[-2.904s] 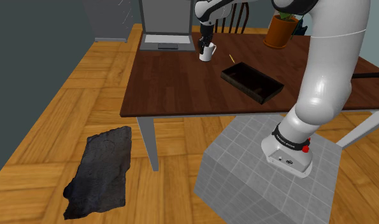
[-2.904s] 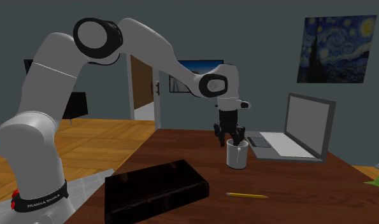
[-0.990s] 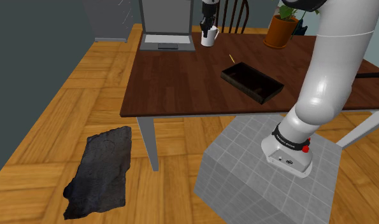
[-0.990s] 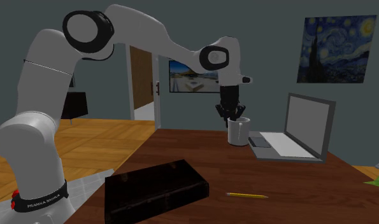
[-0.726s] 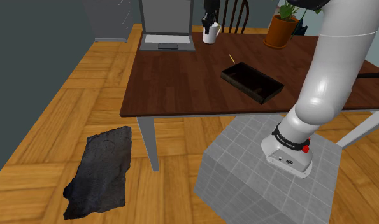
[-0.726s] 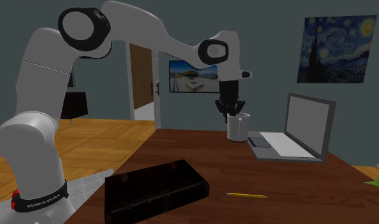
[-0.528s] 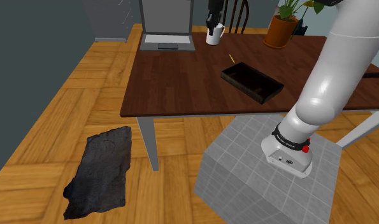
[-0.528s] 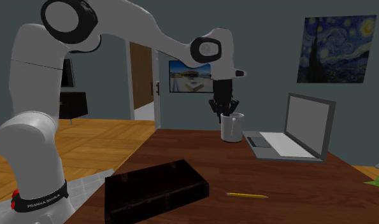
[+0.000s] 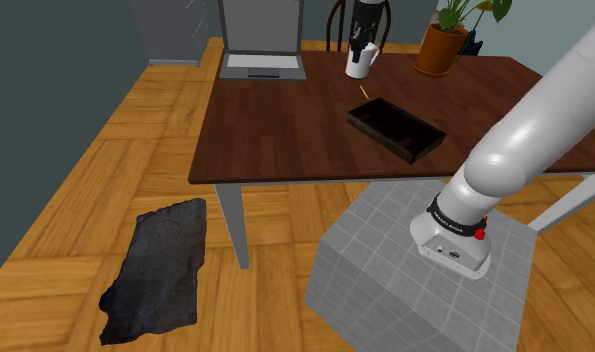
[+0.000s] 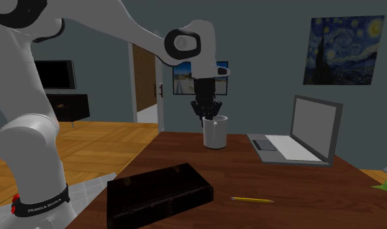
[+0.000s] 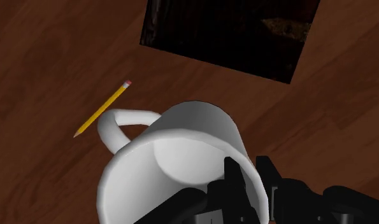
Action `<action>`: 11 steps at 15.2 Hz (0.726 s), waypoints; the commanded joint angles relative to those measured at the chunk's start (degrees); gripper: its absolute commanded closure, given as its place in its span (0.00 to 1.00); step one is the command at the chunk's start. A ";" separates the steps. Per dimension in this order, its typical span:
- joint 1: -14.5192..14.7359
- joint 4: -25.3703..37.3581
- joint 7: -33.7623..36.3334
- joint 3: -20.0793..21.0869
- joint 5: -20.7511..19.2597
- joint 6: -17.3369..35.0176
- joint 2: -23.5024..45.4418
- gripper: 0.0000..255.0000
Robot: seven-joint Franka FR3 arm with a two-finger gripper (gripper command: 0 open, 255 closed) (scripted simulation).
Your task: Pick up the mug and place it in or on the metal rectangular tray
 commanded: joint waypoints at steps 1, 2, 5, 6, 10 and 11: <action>-0.46 -4.56 0.02 -0.18 -1.26 0.34 -4.38 1.00; -0.73 -6.70 0.11 -0.18 -1.91 0.24 -6.69 1.00; -1.75 -12.75 0.22 -0.16 -3.78 -0.53 -13.65 1.00; -2.16 -14.64 0.20 -0.14 -4.37 -0.95 -16.00 1.00; -4.10 -21.57 -0.23 -0.07 -6.55 -3.42 -25.55 1.00; -4.67 -23.15 -0.44 -0.06 -7.04 -4.25 -27.98 1.00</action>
